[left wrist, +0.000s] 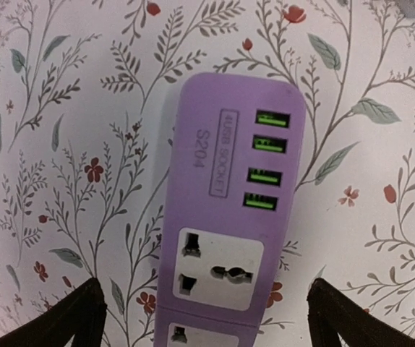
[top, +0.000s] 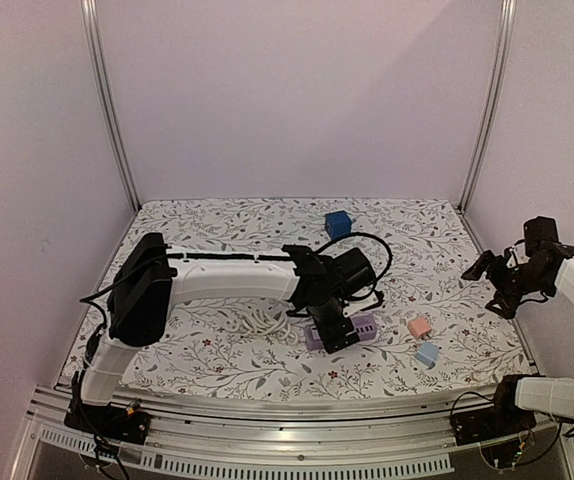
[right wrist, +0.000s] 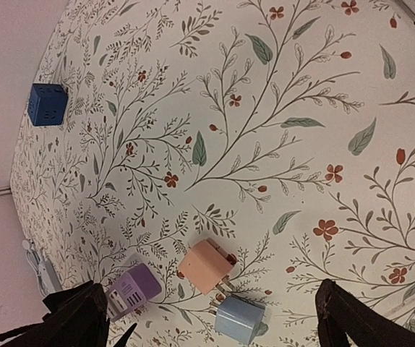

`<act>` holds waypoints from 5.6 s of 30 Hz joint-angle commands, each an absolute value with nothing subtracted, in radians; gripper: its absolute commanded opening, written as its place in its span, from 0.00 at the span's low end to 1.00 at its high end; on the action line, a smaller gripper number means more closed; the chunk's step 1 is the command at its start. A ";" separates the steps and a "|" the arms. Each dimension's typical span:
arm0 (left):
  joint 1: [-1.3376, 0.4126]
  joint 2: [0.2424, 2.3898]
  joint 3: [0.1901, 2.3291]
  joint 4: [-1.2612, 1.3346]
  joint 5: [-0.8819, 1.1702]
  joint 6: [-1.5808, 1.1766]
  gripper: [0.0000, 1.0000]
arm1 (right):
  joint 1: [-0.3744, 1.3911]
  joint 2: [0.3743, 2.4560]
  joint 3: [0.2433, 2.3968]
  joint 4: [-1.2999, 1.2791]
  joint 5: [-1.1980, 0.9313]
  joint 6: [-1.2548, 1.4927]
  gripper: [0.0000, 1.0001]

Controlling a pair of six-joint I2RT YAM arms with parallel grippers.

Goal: Insert the plug

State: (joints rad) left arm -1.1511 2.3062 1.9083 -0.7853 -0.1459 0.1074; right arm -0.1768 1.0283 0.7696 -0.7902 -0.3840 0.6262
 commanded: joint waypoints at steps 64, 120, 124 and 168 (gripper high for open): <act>-0.911 1.769 1.632 -0.915 -0.301 -0.359 0.93 | 0.470 1.619 0.907 -0.759 -0.014 0.529 0.84; -0.966 1.791 1.664 -0.873 -0.376 -0.414 0.93 | 0.588 1.561 0.757 -0.564 0.145 0.634 0.59; -0.971 1.792 1.667 -0.872 -0.389 -0.414 0.93 | 0.611 1.567 0.731 -0.538 0.173 0.672 0.56; -0.983 1.759 1.783 -0.916 -0.129 -0.457 0.94 | 0.666 1.261 0.934 -0.513 0.170 0.432 0.11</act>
